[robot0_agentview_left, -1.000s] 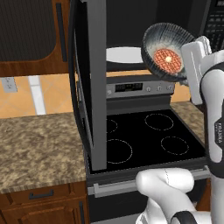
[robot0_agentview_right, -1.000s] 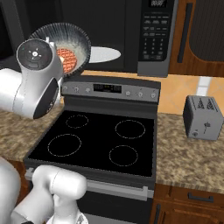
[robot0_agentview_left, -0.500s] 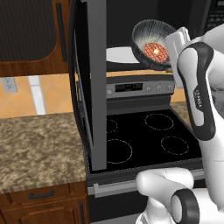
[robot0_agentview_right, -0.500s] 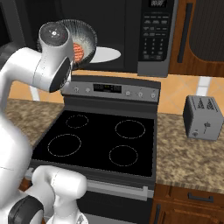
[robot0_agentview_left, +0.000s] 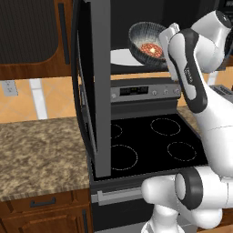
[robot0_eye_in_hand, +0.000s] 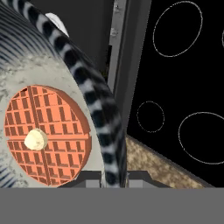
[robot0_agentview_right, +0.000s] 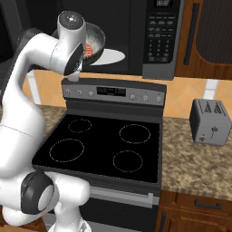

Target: Open the microwave, place the bowl with waffle inside the microwave, then close the microwave door and turn it on.

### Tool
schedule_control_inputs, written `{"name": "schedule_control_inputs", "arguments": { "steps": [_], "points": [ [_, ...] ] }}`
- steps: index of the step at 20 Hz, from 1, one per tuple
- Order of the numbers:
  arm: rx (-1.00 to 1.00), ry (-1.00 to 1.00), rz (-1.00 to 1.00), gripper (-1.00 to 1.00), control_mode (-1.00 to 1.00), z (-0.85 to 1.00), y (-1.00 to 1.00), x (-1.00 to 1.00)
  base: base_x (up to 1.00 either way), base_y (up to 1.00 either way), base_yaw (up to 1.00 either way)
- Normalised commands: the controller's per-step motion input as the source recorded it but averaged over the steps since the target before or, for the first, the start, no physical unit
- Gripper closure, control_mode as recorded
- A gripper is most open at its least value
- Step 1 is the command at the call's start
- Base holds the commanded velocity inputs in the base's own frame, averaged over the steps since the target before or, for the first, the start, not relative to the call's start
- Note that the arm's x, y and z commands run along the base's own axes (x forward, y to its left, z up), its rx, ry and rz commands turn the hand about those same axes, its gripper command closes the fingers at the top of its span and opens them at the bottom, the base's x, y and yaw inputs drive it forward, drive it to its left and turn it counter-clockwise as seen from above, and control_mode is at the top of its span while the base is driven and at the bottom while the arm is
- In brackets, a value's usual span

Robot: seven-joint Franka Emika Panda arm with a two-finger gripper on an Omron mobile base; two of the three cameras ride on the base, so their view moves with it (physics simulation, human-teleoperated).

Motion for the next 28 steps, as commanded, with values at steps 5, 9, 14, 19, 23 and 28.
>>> {"name": "schedule_control_inputs", "arguments": {
  "steps": [5, 9, 14, 19, 23, 28],
  "points": [
    [0.0, 0.0, 0.05, 1.0, -1.0, -0.02, 0.01, 0.58, 0.0, 0.0, 0.0],
    [0.0, 0.0, 0.05, 1.0, -1.0, -0.29, 0.0, 0.56, 0.0, 0.0, 0.0],
    [0.0, 0.0, 0.01, 1.0, -1.0, -0.16, 0.0, 0.51, 0.0, 0.0, 0.0],
    [0.0, 0.01, 0.0, 1.0, -1.0, 0.0, 0.0, 0.65, 0.0, 0.0, 0.0],
    [0.0, 0.0, 0.0, 1.0, -1.0, -0.01, 0.0, 0.47, 0.0, 0.0, 0.0],
    [0.0, 0.0, 0.0, 1.0, -1.0, -0.01, 0.0, 0.44, 0.0, 0.0, 0.0]
  ]
}}
